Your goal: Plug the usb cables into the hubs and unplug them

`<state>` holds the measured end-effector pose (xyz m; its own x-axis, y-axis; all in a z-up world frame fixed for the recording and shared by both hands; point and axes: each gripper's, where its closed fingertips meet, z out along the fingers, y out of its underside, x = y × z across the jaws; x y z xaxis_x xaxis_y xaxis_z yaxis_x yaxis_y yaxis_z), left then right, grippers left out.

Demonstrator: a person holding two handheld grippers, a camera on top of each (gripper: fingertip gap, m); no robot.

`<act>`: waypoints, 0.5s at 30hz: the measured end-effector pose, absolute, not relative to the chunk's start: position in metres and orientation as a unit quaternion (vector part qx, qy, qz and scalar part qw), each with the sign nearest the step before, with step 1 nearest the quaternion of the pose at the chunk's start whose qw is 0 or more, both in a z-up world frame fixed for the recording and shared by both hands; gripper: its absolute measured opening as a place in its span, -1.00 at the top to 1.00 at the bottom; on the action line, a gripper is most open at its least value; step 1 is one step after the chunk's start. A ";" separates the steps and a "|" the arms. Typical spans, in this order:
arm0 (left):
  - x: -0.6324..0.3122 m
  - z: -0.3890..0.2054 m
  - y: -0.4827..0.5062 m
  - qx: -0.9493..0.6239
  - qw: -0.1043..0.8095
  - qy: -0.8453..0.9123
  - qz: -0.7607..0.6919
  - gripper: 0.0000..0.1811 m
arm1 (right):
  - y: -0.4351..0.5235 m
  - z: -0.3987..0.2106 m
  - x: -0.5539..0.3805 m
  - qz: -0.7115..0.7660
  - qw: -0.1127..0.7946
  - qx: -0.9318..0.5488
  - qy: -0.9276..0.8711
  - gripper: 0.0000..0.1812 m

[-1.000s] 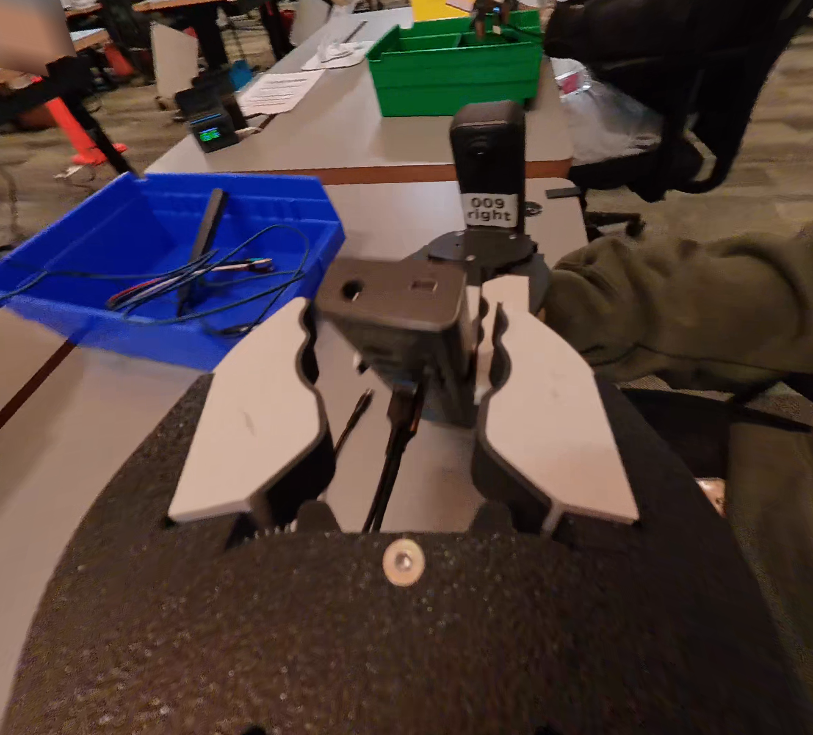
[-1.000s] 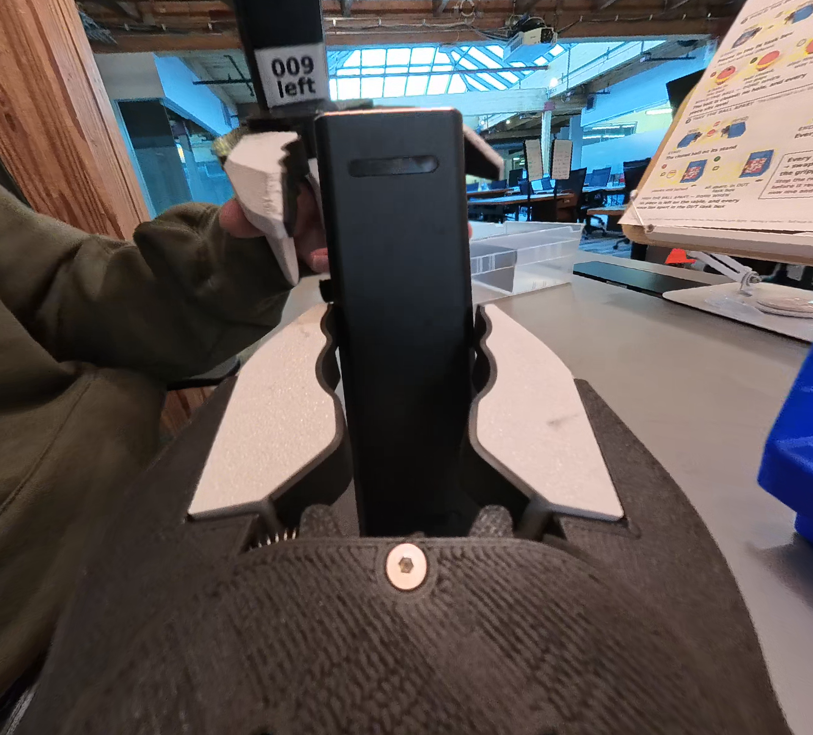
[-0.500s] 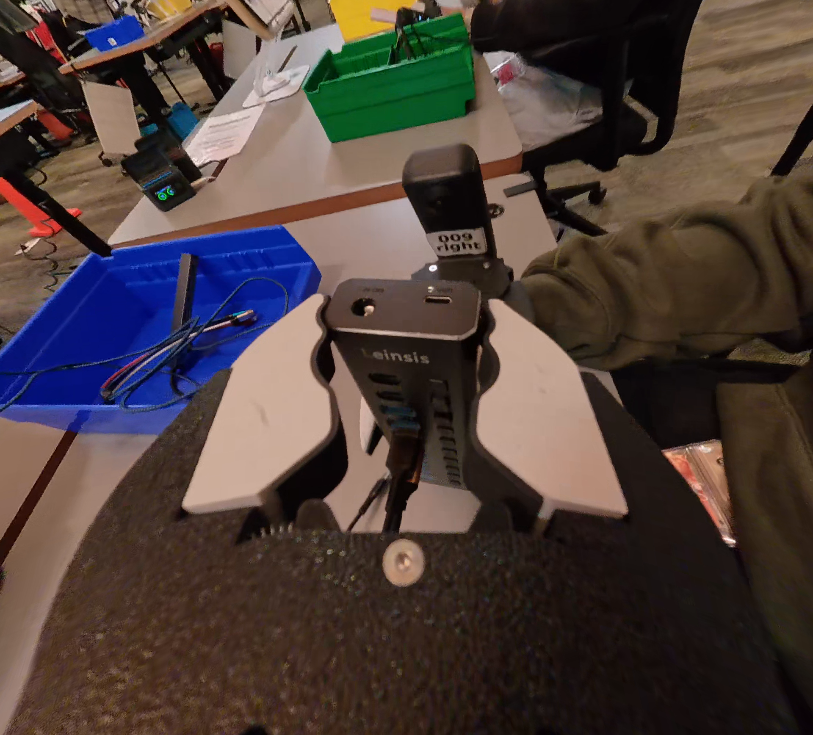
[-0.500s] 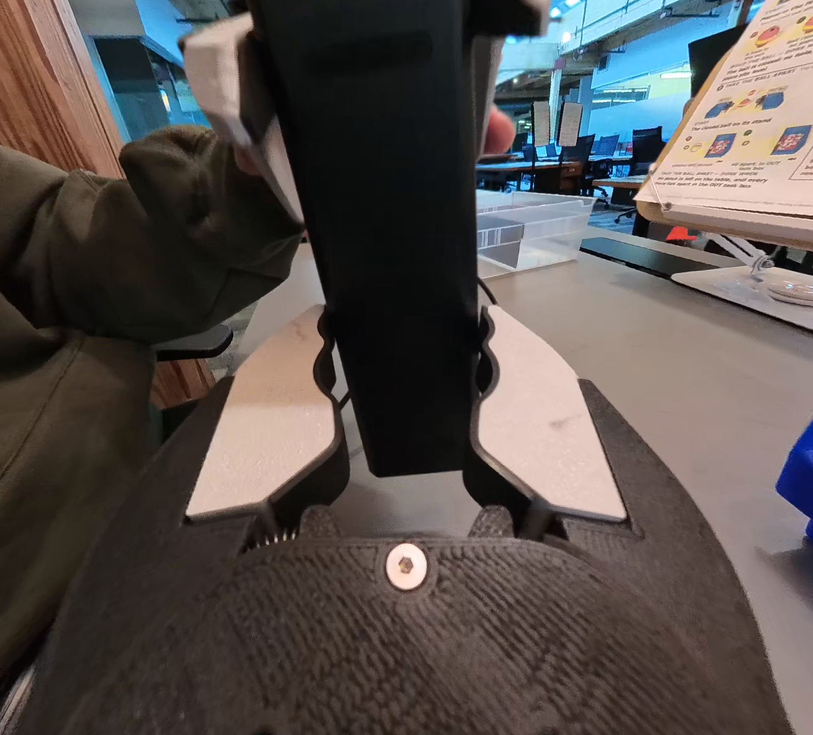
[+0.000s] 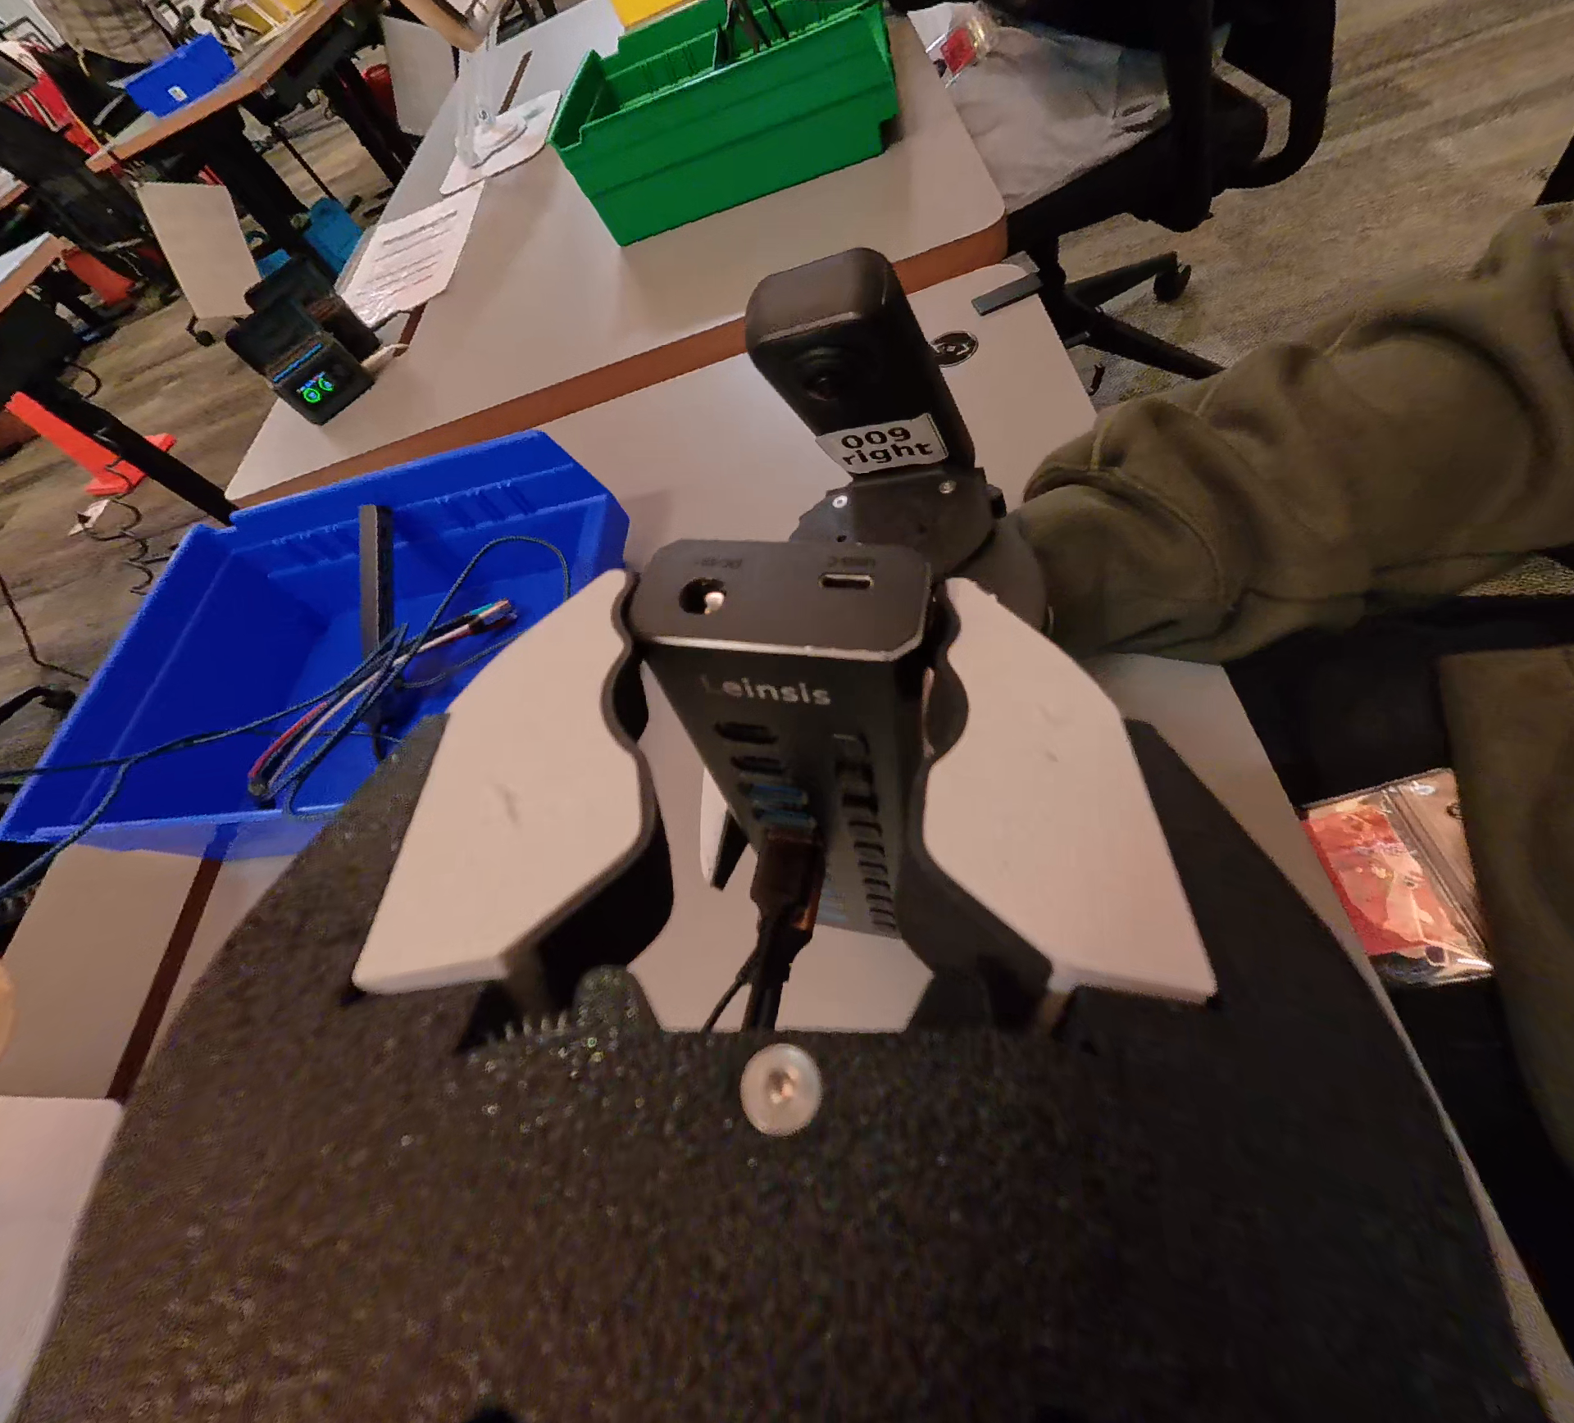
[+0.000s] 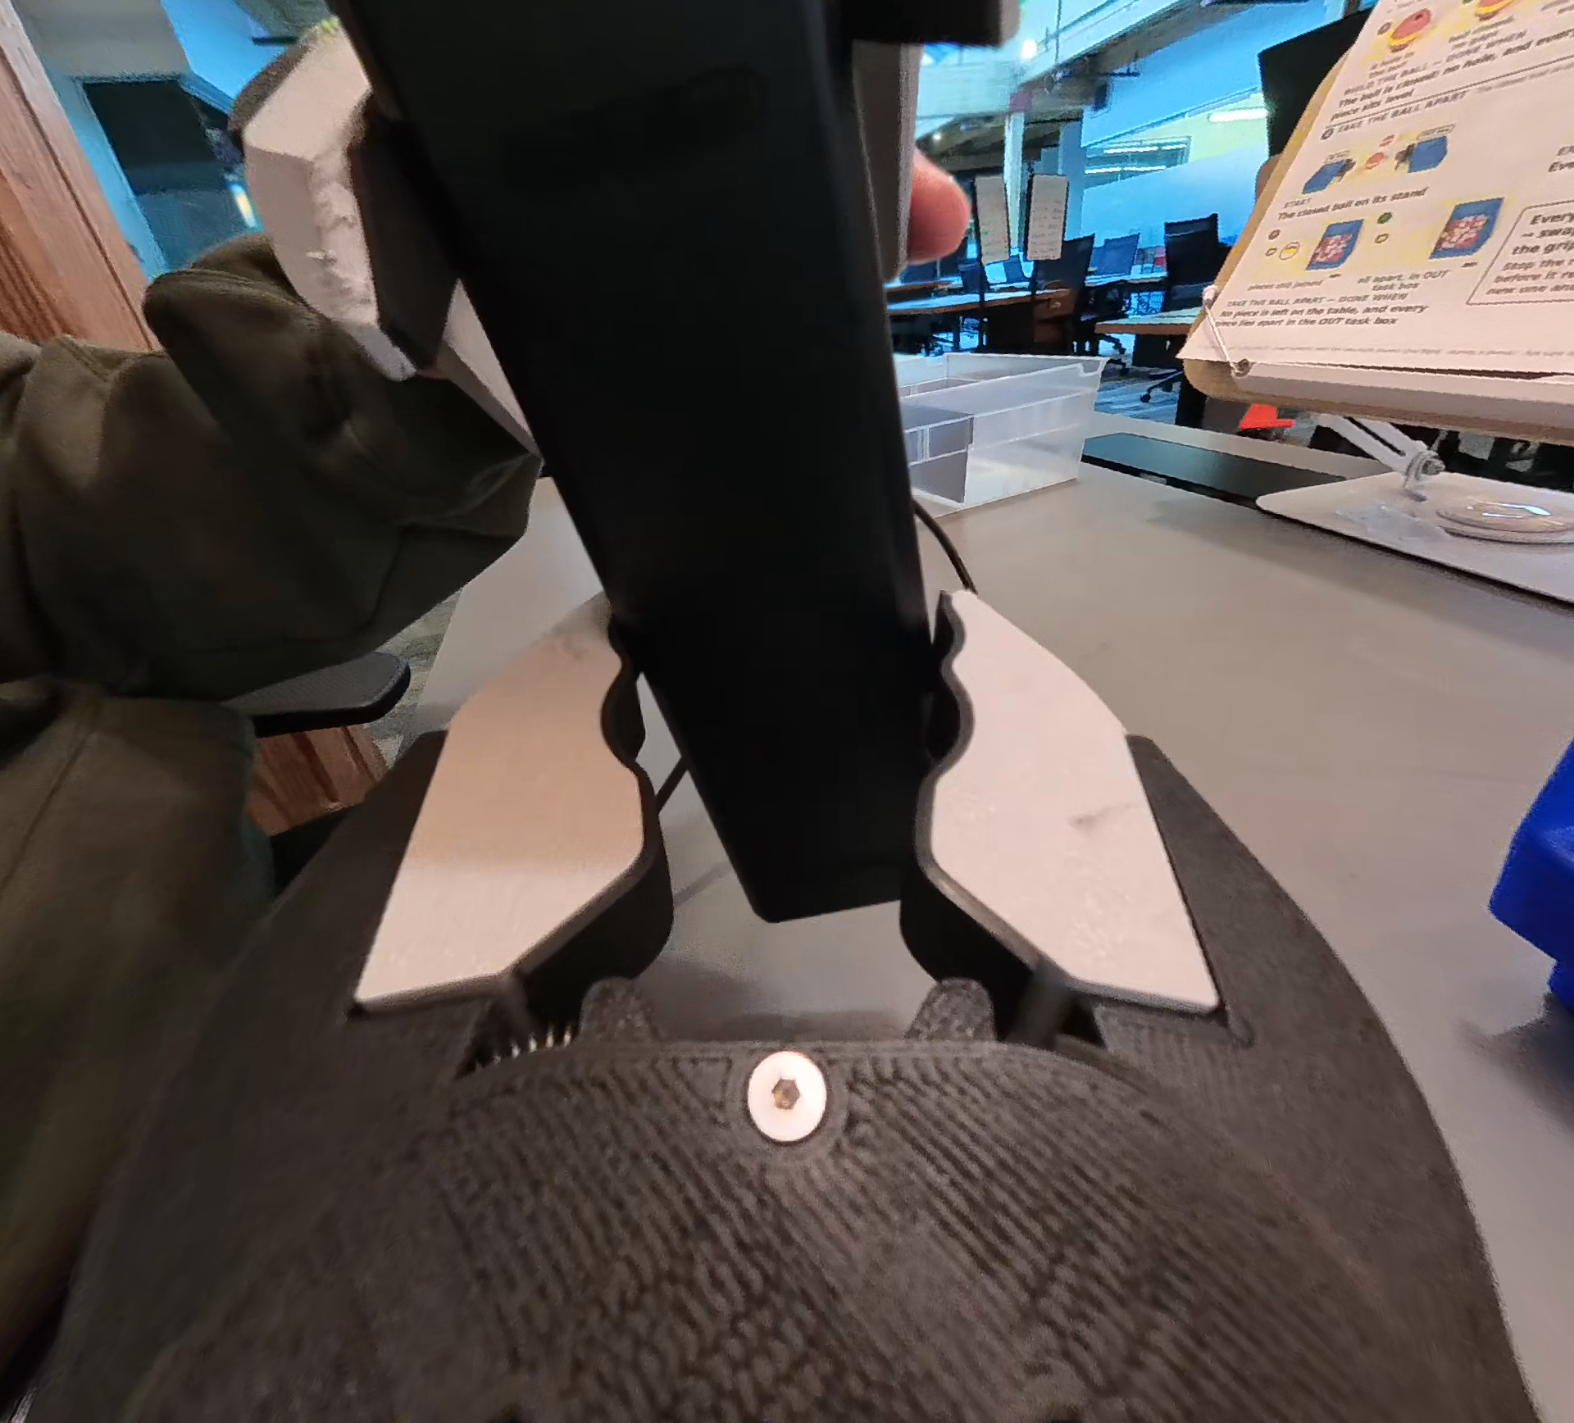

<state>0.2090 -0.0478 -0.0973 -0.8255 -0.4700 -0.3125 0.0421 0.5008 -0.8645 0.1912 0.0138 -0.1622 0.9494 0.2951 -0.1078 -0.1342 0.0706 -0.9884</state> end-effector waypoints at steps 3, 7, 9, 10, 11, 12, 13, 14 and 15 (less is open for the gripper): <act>0.209 -0.093 -0.051 -0.125 0.266 0.821 -0.490 0.31 | 0.016 -0.165 0.188 0.143 0.720 -0.676 -0.068 0.25; 0.204 -0.098 -0.051 -0.119 0.238 0.825 -0.499 0.30 | 0.020 -0.172 0.180 0.130 0.700 -0.696 -0.093 0.32; 0.203 -0.098 -0.047 -0.124 0.235 0.821 -0.505 0.30 | 0.022 -0.174 0.181 0.120 0.697 -0.701 -0.090 0.33; 0.204 -0.097 -0.044 -0.128 0.240 0.818 -0.506 0.30 | 0.022 -0.173 0.182 0.117 0.699 -0.700 -0.087 0.33; 0.204 -0.096 -0.040 -0.140 0.243 0.817 -0.505 0.29 | 0.021 -0.173 0.182 0.121 0.702 -0.697 -0.086 0.33; 0.204 -0.094 -0.037 -0.154 0.244 0.815 -0.503 0.29 | 0.020 -0.172 0.184 0.124 0.705 -0.694 -0.082 0.33; 0.205 -0.091 -0.033 -0.162 0.252 0.810 -0.504 0.27 | 0.020 -0.170 0.186 0.124 0.708 -0.691 -0.076 0.33; 0.203 -0.087 -0.030 -0.163 0.260 0.804 -0.508 0.26 | 0.018 -0.169 0.186 0.132 0.712 -0.685 -0.075 0.32; 0.202 -0.084 -0.028 -0.166 0.266 0.799 -0.513 0.26 | 0.017 -0.167 0.188 0.135 0.718 -0.680 -0.070 0.32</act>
